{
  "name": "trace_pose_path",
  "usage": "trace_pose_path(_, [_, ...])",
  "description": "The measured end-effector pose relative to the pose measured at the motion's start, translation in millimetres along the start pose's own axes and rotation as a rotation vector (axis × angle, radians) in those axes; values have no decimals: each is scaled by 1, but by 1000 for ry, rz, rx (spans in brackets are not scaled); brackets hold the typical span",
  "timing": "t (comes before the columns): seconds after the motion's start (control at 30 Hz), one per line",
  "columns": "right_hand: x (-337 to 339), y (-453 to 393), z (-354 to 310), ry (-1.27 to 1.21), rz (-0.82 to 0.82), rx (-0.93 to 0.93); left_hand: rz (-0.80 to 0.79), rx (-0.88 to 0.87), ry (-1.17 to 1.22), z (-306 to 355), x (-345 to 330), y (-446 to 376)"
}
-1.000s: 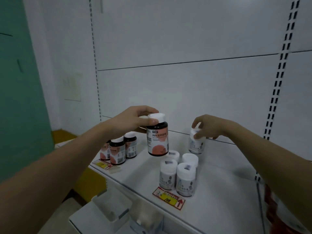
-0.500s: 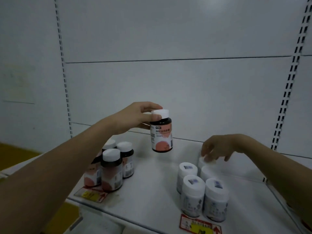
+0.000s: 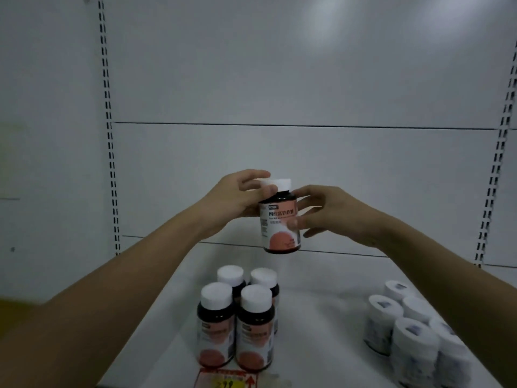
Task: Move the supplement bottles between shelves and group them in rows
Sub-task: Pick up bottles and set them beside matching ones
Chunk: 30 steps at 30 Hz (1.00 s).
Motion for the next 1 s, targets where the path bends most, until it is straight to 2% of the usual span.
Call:
trace_pose_path(0.07, [-11,-8,-2,-7,0,-11,13,18,38,-13,12,7])
trace_pose_path(0.2, [-34,-24,1,-102,31,-32,10,49,-141,-42,27,14])
trace_pose_path(0.3, [-46,-34,7,-111,21,-67,-23,80,-177,-57,37,10])
trace_pose_path(0.47, [-35,-62,0,20,122,28,-28,56,-185,-72,44,-8])
trace_pose_path(0.7, [-55,-112,7,178,-43,34,7,122,-117,-107,63,-19])
trace_pose_path(0.83, [-74,-125,24,261,-73,47,154,125,-57,-135,92,-10])
trace_pose_path(0.9, [-87,-125,42,333,-130,8,210,210,-121,-171,99,3])
trace_pose_path(1.0, [-109,-122,65,400,-250,-59,212,366,-360,-230,99,20])
Point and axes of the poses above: each hand's wrist, its own y-axis away from the middle knuckle, its own x-axis out of the back of the hand, z = x × y, the point moved 8 cm from there along -y, towards the middle knuckle, and after that the axes turned 6 degrees about x, right-handed, at the moved point
